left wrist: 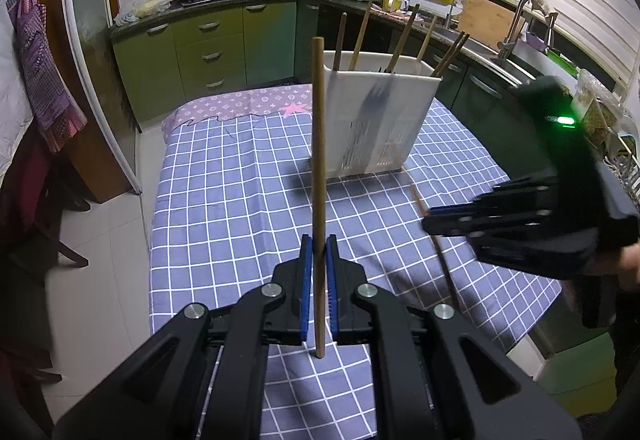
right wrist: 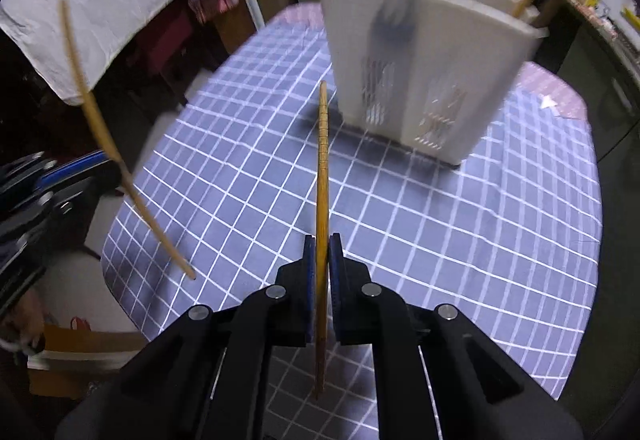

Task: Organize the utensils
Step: 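Close the right tool on the last chopstick and lift it upright while the left tool holds its chopstick, then lower both held chopsticks into the white holder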

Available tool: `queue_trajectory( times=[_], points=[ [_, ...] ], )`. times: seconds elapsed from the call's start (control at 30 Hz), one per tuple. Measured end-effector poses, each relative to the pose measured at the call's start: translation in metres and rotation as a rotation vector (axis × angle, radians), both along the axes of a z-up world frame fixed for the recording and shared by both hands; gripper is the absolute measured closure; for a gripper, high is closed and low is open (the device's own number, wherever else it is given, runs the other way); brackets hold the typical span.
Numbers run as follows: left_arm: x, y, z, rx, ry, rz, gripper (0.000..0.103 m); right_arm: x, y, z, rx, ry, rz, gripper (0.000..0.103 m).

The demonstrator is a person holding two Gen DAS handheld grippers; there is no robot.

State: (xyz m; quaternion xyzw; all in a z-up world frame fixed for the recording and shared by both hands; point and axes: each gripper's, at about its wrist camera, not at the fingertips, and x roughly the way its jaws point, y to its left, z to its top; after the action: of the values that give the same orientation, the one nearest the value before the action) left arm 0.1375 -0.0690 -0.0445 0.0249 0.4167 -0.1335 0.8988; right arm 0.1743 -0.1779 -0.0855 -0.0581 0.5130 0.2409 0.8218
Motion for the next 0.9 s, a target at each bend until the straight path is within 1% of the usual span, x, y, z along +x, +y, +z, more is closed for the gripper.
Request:
queue_trajectory(
  times=[0.2, 0.33, 0.43, 0.6, 0.9],
  points=[
    [0.0, -0.002, 0.003, 0.004, -0.008, -0.01, 0.096, -0.02, -0.045, 0.027, 0.088, -0.086, -0.055, 0.095],
    [-0.001, -0.005, 0.005, 0.004, -0.016, -0.018, 0.096, -0.032, -0.064, 0.039, 0.153, -0.146, -0.096, 0.095],
    [-0.002, -0.007, 0.008, 0.009, -0.025, -0.026, 0.096, -0.04, -0.076, 0.044, 0.159, -0.186, -0.123, 0.095],
    [-0.001, -0.011, 0.012, 0.012, -0.038, -0.036, 0.096, -0.043, -0.085, 0.043, 0.171, -0.193, -0.136, 0.095],
    [0.0, -0.016, 0.014, 0.011, -0.043, -0.049, 0.096, -0.043, -0.084, 0.04, 0.175, -0.199, -0.125, 0.095]
  ],
)
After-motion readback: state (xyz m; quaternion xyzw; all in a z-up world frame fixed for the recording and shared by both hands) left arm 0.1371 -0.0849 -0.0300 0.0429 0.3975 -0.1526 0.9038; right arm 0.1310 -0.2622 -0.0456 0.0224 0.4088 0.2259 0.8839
